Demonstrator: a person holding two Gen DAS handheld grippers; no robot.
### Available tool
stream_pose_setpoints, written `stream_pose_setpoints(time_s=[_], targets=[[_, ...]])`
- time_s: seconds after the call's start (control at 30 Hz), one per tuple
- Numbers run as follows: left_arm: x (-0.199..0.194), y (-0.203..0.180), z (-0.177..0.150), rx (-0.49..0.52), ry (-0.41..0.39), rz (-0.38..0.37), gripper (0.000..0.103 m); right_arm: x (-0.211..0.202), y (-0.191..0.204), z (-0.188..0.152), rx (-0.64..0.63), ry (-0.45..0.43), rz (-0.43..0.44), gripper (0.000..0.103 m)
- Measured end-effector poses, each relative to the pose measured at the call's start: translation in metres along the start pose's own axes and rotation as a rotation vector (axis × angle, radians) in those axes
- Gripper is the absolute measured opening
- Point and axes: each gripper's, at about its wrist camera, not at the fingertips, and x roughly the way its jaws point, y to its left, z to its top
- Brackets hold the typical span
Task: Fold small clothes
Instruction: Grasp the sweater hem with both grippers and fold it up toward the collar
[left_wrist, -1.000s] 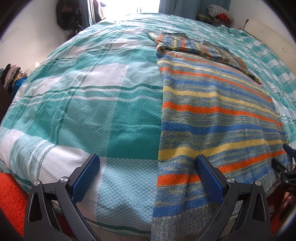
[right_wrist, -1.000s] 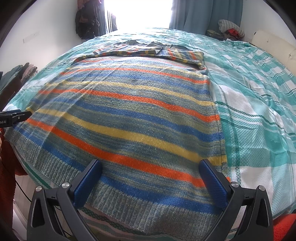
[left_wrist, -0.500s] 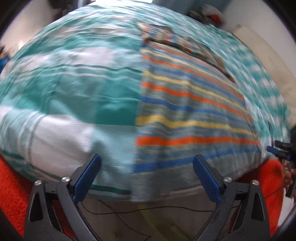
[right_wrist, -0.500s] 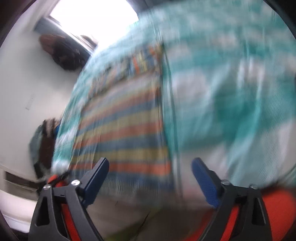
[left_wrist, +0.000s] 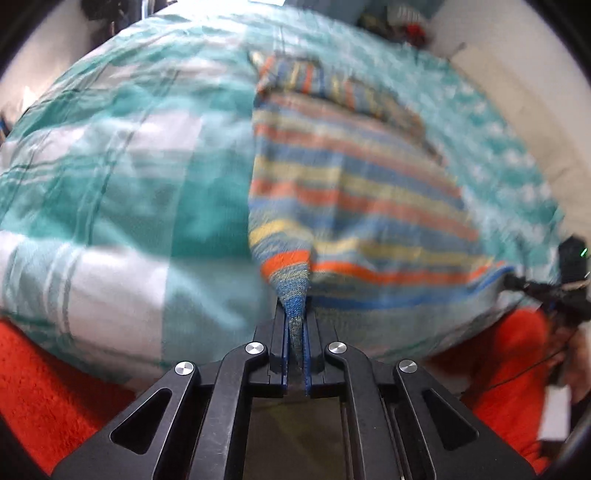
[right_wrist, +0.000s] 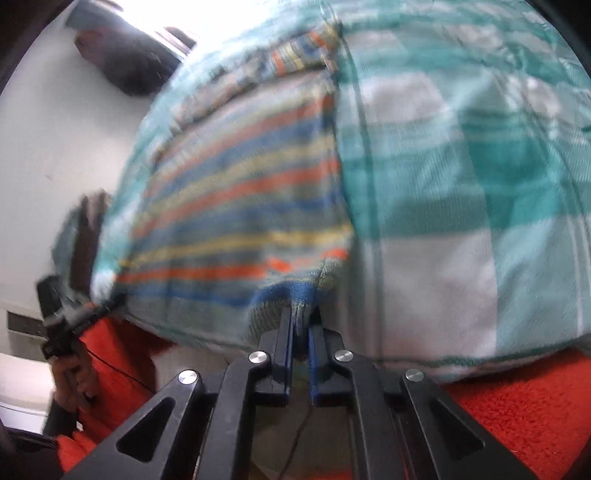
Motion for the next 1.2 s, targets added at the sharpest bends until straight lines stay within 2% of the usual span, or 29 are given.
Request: stream_pose_setpoints(time_s=[0.1, 0.17, 0.27, 0.4, 0.53, 0.7, 0.8, 0.9, 0.93, 0.97, 1.0, 1.03, 1.07, 1.13, 1.2], targets=[[-0.007, 0.003, 0.035, -0.035, -0.072, -0.043, 0.004, -0.01, 0.015, 0.027, -0.047, -0.111, -0.003, 0.007], [-0.002, 0.005, 0.07, -0.055, -0.119, -0.047, 0.004, -0.01, 0.026, 0.052, -0.084, -0.184, -0.02, 0.007], [0.012, 0.004, 0.124, -0.053, -0.177, -0.029, 0.004, -0.004, 0.033, 0.101, -0.101, -0.26, -0.052, 0.007], [0.041, 0.008, 0.192, -0.062, -0.19, -0.012, 0.004, 0.015, 0.037, 0.179, -0.092, -0.331, -0.07, 0.007], [0.085, 0.014, 0.258, -0.065, -0.179, 0.033, 0.004, 0.042, 0.027, 0.246, -0.085, -0.348, -0.1, 0.006], [0.141, 0.023, 0.309, -0.071, -0.126, 0.071, 0.004, 0.087, -0.006, 0.314, -0.023, -0.309, -0.124, 0.006], [0.169, 0.026, 0.328, -0.07, -0.092, 0.081, 0.005, 0.114, -0.03, 0.337, 0.027, -0.281, -0.129, 0.006], [0.188, 0.033, 0.344, -0.096, -0.081, 0.122, 0.018, 0.136, -0.053, 0.355, 0.084, -0.26, -0.084, 0.007], [0.19, 0.038, 0.349, -0.122, -0.092, 0.125, 0.03, 0.138, -0.058, 0.359, 0.105, -0.269, -0.07, 0.009], [0.191, 0.046, 0.354, -0.158, -0.099, 0.13, 0.053, 0.14, -0.064, 0.363, 0.13, -0.28, -0.051, 0.01], [0.189, 0.054, 0.357, -0.196, -0.107, 0.14, 0.065, 0.139, -0.069, 0.367, 0.152, -0.292, -0.037, 0.011], [0.183, 0.061, 0.359, -0.236, -0.126, 0.146, 0.079, 0.137, -0.072, 0.371, 0.17, -0.307, -0.041, 0.02], [0.177, 0.066, 0.36, -0.261, -0.148, 0.142, 0.081, 0.132, -0.072, 0.374, 0.178, -0.322, -0.049, 0.029], [0.159, 0.074, 0.357, -0.276, -0.191, 0.122, 0.081, 0.123, -0.069, 0.376, 0.165, -0.34, -0.057, 0.038], [0.144, 0.075, 0.351, -0.257, -0.219, 0.13, 0.081, 0.115, -0.057, 0.377, 0.098, -0.33, -0.066, 0.039]])
